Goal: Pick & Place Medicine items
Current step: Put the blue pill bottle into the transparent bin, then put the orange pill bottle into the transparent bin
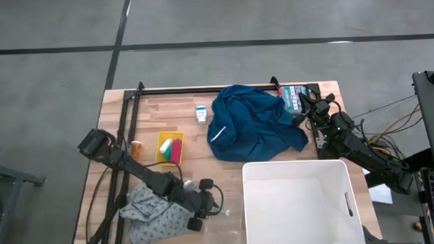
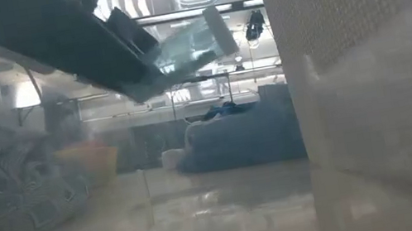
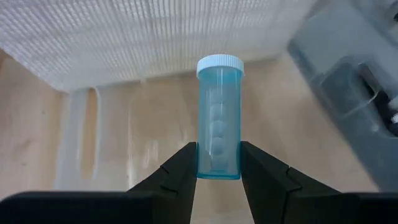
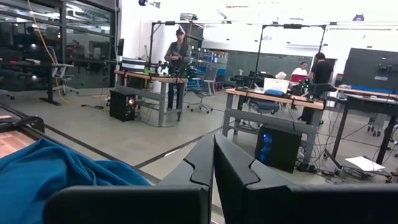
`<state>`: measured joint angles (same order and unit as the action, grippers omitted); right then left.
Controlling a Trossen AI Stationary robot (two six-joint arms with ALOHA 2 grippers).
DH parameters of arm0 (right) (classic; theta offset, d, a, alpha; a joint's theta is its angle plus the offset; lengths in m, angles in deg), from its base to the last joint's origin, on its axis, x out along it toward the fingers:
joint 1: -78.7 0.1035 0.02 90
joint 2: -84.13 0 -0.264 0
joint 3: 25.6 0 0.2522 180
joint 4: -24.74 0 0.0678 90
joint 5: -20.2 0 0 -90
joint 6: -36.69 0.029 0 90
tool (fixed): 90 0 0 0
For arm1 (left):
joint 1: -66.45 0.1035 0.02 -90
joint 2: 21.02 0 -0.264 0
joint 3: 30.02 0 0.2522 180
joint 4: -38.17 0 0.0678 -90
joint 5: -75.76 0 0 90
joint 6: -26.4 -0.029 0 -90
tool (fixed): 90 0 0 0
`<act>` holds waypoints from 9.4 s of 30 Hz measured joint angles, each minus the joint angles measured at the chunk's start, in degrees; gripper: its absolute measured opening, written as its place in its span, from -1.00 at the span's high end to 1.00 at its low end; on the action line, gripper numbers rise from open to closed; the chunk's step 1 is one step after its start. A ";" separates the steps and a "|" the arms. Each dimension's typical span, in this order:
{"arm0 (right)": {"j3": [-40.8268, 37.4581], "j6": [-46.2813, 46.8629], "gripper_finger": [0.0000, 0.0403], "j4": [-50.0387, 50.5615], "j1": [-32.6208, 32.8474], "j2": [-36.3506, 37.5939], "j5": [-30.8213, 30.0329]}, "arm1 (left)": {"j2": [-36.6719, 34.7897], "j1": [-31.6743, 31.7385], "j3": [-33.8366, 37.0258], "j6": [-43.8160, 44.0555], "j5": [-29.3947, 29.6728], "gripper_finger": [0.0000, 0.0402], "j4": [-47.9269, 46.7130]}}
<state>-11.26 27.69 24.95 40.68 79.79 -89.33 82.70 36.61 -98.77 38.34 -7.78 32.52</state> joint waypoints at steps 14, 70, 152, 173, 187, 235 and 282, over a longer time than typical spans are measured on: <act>0.00 0.00 0.96 0.03 -0.02 -0.26 0.00 | 1.47 0.08 -7.85 -4.07 -0.08 0.40 -13.90; 0.00 0.00 0.96 0.01 -0.02 -0.33 -0.01 | 10.80 4.92 -23.54 -1.61 -4.15 0.35 -41.14; 0.00 0.00 0.96 0.01 -0.01 -0.34 -0.01 | -4.68 6.12 -30.86 13.61 18.61 -0.13 -59.48; 0.00 0.00 0.96 0.01 0.00 -0.33 -0.01 | -4.68 6.38 -30.81 42.98 27.65 -0.15 -81.03; 0.00 0.00 0.96 0.01 0.00 -0.33 0.00 | -4.68 6.40 -30.81 62.66 26.32 -0.15 -95.95; 0.00 0.00 0.96 0.01 0.00 -0.33 -0.01 | -35.91 24.63 0.24 58.03 17.56 -0.16 -93.65; 0.00 0.00 0.96 0.01 -0.01 -0.33 0.00 | -32.08 58.23 8.06 37.80 8.02 -0.18 -87.89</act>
<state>-11.26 27.69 24.96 40.67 79.46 -89.33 50.63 94.84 -90.71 76.14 0.24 -55.37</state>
